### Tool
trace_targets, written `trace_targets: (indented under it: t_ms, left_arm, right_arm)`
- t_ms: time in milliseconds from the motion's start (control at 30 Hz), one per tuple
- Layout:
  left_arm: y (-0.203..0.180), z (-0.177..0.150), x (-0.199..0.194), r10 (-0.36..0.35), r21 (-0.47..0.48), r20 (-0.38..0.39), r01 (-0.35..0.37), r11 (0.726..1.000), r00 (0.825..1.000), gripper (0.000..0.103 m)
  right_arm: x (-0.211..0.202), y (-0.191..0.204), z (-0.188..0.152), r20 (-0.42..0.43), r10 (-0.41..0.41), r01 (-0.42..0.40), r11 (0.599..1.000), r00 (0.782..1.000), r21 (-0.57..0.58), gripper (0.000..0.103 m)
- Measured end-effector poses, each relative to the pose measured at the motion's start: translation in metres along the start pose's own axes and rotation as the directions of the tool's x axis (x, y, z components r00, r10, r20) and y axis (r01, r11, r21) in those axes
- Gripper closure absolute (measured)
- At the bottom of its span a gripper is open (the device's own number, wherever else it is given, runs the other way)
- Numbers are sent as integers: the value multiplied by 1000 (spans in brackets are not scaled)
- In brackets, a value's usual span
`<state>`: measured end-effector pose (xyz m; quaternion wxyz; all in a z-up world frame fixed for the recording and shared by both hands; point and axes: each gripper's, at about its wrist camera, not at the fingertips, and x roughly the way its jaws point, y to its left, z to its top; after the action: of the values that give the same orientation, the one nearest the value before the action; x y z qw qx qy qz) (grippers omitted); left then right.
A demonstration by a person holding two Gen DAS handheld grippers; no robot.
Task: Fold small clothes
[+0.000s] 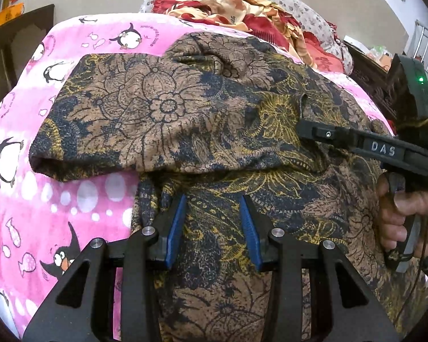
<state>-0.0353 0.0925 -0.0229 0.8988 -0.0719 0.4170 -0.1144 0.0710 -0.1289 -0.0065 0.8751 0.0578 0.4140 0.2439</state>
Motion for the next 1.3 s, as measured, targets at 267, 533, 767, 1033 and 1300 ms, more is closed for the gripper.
trace_targets:
  t_ms: [267, 533, 767, 1033, 1300]
  left_arm:
    - [1, 2, 3, 0, -2, -1, 0, 1000, 1000, 65]
    - [2, 2, 2, -5, -8, 0, 5, 1000, 1000, 65]
    - [1, 2, 3, -5, -7, -1, 5, 1000, 1000, 65]
    - [3, 2, 3, -6, -7, -1, 6, 1000, 1000, 65]
    - [3, 2, 3, -2, -3, -2, 2, 1000, 1000, 65]
  right_arm:
    - [12, 15, 1, -39, -159, 157, 986, 987, -55, 69]
    - [-5, -7, -4, -23, -120, 122, 990, 992, 67, 80]
    - [0, -8, -2, -22, -61, 63, 993, 998, 102, 95]
    - [-82, -67, -1, 116, -46, 16, 968, 992, 249, 100]
    - [-133, -159, -39, -42, -287, 286, 905, 957, 315, 100]
